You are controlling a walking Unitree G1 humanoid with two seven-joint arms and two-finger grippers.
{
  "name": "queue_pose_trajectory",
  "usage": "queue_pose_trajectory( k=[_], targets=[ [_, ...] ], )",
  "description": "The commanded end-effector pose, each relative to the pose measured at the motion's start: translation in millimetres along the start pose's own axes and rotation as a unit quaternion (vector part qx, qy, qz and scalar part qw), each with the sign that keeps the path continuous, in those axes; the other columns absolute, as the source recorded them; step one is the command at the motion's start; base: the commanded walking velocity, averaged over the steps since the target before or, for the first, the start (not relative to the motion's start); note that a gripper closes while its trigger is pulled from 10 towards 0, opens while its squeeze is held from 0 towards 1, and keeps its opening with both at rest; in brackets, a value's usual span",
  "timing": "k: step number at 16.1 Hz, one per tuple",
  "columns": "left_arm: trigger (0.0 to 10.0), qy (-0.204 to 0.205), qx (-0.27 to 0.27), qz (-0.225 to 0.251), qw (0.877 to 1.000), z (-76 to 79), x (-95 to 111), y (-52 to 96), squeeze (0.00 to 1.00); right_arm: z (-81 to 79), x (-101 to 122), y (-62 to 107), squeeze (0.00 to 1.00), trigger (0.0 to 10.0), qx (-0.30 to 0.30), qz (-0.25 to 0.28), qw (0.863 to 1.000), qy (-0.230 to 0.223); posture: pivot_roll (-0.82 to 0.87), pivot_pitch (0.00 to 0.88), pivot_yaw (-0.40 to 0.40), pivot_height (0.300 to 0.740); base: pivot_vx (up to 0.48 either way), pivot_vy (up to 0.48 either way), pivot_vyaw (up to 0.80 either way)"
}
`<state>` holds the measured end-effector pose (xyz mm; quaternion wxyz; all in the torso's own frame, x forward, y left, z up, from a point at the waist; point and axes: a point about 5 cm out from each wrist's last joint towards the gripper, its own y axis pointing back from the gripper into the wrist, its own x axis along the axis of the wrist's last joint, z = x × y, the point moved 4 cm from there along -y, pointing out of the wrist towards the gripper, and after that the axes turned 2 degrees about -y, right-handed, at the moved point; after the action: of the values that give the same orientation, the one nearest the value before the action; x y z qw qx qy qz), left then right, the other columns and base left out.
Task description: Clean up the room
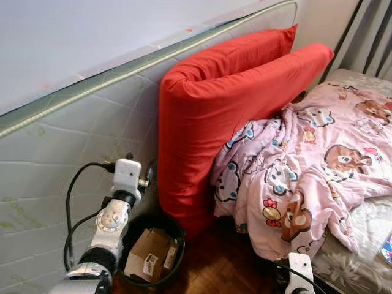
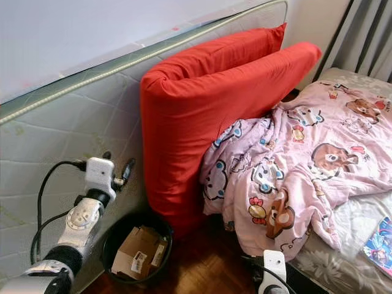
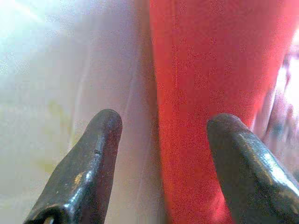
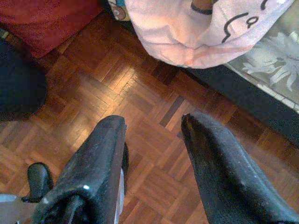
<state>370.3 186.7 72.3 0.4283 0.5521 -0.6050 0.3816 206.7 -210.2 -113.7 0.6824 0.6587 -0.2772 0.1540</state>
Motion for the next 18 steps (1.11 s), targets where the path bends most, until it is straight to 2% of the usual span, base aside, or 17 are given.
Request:
queue_pose_trajectory(
  k=[1, 2, 3, 5, 6, 8, 9, 10, 12, 13, 14, 15, 16, 18],
  targets=[
    [10.0, -0.067, 0.003, -0.142, 0.988, -7.4, -53.1, 20.2, 0.0, -0.5, -3.3, 0.3, 0.0, 10.0, -0.003, -0.003, 1.0, -0.008, -0.07, 0.0, 0.025, 0.74, 0.0, 0.0, 0.0],
    [10.0, -0.1, 0.011, -0.222, 0.97, -14.5, -79.1, 34.1, 0.0, -0.8, -3.6, 0.4, 0.0, 10.0, -0.003, -0.003, 1.0, -0.008, -0.06, 0.0, 0.023, 0.74, 0.0, 0.0, 0.0],
    [10.0, -0.089, 0.006, -0.322, 0.942, -14.8, -113.0, 61.2, 0.0, -1.8, -4.4, 0.4, 0.0, 10.0, -0.002, -0.004, 1.0, -0.007, -0.06, 0.0, 0.025, 0.74, 0.0, 0.0, 0.0],
    [10.0, -0.076, -0.052, -0.36, 0.928, 9.1, -137.6, 91.2, 0.0, -2.3, -4.5, 0.3, 0.0, 10.0, -0.003, -0.004, 1.0, -0.012, -0.06, 0.0, 0.027, 0.74, 0.0, 0.0, 0.0],
    [10.0, -0.068, -0.062, -0.394, 0.914, 20.8, -154.5, 115.6, 0.0, -2.7, -4.8, 0.3, 0.0, 10.0, -0.002, -0.005, 1.0, -0.011, -0.07, 0.0, 0.026, 0.74, 0.0, 0.0, 0.0],
    [10.0, -0.054, -0.038, -0.438, 0.896, 20.0, -167.9, 135.3, 0.0, -2.2, -3.9, 0.2, 0.0, 10.0, -0.002, -0.004, 1.0, -0.012, -0.07, 0.0, 0.021, 0.74, 0.0, 0.0, 0.0],
    [10.0, -0.029, -0.025, -0.475, 0.879, 21.4, -177.9, 152.0, 0.0, -2.1, -3.5, 0.2, 0.0, 10.0, 0.0, -0.004, 1.0, -0.008, -0.06, 0.0, 0.013, 0.74, 0.0, 0.0, 0.0],
    [10.0, -0.05, -0.053, -0.489, 0.869, 28.2, -182.1, 160.4, 0.0, -2.3, -3.3, 0.2, 0.0, 10.0, 0.001, -0.004, 1.0, -0.005, -0.06, 0.0, 0.013, 0.74, 0.0, 0.0, 0.0],
    [10.0, -0.027, -0.063, -0.495, 0.866, 37.1, -182.4, 161.8, 0.0, -2.2, -3.2, 0.1, 0.0, 10.0, 0.0, -0.004, 1.0, -0.005, -0.07, 0.0, 0.01, 0.74, 0.0, 0.0, 0.0],
    [10.0, 0.018, -0.037, -0.504, 0.863, 39.6, -183.6, 164.3, 0.0, -2.2, -3.0, 0.1, 0.0, 10.0, 0.001, -0.004, 1.0, -0.006, -0.07, 0.0, 0.006, 0.74, 0.0, 0.0, 0.0],
    [10.0, 0.039, -0.029, -0.507, 0.861, 41.6, -183.7, 164.8, 0.0, -2.3, -3.0, 0.1, 0.0, 10.0, 0.002, -0.004, 1.0, -0.007, -0.07, 0.0, 0.006, 0.74, 0.0, 0.0, 0.0],
    [10.0, -0.004, -0.049, -0.503, 0.863, 41.5, -180.9, 158.9, 0.0, -2.1, -3.6, 0.2, 0.0, 10.0, 0.002, -0.006, 1.0, -0.007, -0.09, 0.0, 0.003, 0.74, 0.0, 0.0, 0.0],
    [10.0, -0.038, -0.064, -0.482, 0.873, 41.1, -174.9, 147.6, 0.0, -1.6, -3.7, 0.2, 0.0, 10.0, 0.002, -0.006, 1.0, -0.007, -0.07, 0.0, 0.0, 0.74, 0.0, 0.0, 0.0],
    [10.0, 0.035, -0.032, -0.455, 0.889, 42.0, -164.7, 130.1, 0.0, -2.7, -4.3, 0.2, 0.0, 10.0, 0.004, -0.007, 1.0, -0.005, -0.06, 0.0, 0.002, 0.74, 0.0, 0.0, 0.0]
  ],
)
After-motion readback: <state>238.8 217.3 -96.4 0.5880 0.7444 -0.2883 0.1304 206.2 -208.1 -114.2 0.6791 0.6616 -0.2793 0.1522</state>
